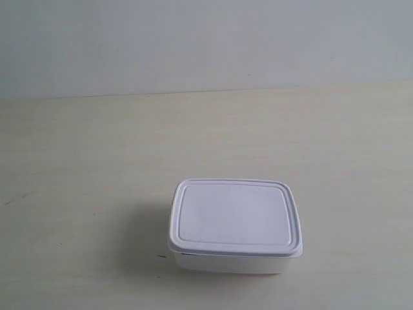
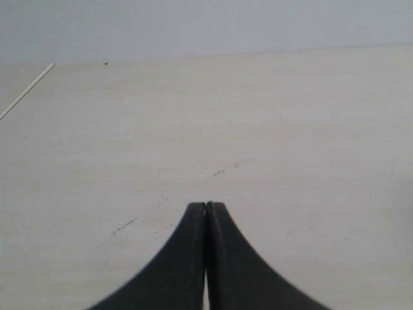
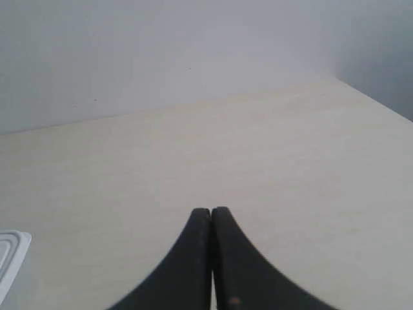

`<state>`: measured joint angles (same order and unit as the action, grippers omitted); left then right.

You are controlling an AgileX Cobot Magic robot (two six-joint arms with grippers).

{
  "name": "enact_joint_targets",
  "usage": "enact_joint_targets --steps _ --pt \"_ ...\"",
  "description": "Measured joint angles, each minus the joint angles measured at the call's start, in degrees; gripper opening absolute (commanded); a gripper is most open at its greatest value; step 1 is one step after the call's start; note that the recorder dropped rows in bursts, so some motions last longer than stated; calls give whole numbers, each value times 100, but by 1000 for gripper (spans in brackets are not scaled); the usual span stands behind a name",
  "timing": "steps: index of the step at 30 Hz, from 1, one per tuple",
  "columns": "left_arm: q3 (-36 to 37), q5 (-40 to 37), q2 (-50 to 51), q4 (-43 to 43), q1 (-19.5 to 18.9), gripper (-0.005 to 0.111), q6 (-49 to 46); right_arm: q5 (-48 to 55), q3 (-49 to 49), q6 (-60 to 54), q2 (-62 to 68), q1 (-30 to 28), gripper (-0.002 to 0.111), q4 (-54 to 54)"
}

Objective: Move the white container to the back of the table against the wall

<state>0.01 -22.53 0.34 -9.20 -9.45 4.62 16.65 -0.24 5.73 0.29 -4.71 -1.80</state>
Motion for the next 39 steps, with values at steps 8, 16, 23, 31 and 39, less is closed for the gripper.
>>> enact_joint_targets --steps 8,16,23,31,39 --pt "0 0 0 0 0 0 0 0 0 0 0 0 0 0" --pt "0 0 0 0 0 0 0 0 0 0 0 0 0 0" --pt "0 0 0 0 0 0 0 -38 0 0 0 0 0 0" --pt "0 0 0 0 0 0 0 -1376 0 0 0 0 0 0" --pt "0 0 0 -69 0 0 -149 -2309 0 0 0 0 0 0"
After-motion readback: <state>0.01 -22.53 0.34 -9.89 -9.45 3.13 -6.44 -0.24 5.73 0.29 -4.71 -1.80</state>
